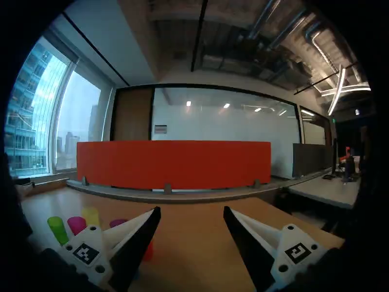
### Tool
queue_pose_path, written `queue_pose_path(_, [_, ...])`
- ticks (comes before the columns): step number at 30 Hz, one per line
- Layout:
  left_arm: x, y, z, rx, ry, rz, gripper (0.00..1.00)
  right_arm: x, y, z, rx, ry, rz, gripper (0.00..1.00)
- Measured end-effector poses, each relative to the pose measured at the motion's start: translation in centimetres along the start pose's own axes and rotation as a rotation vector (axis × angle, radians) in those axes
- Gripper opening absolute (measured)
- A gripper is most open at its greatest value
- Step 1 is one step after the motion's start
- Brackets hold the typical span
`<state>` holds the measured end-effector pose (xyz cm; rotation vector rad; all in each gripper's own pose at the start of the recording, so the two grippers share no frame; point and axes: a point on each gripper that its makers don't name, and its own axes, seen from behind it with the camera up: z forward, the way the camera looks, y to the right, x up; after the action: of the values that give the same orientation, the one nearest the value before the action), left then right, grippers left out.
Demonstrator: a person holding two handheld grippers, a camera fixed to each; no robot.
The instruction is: Pour water
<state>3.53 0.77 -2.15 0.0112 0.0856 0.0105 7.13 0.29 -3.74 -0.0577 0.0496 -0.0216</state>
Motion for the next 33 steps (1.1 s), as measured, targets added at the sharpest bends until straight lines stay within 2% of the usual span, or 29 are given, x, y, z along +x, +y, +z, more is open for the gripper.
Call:
queue_pose_path(9, [-1.5, 0.1, 0.3, 0.003, 0.002, -0.007, 1.00, 0.0, 0.3, -0.2, -0.009, 0.002, 0.019, 1.00])
queue_pose_path(18, [-2.6, 0.2, 0.7, 0.002, 0.003, -0.013, 1.00, 0.0, 0.4, -0.3, -0.015, 0.001, 0.012, 1.00])
queue_pose_path(33, [-3.3, 0.3, 1.0, -0.008, -0.003, -0.027, 1.00, 0.1, 1.0, -0.3, -0.026, 0.001, 0.022, 1.00])
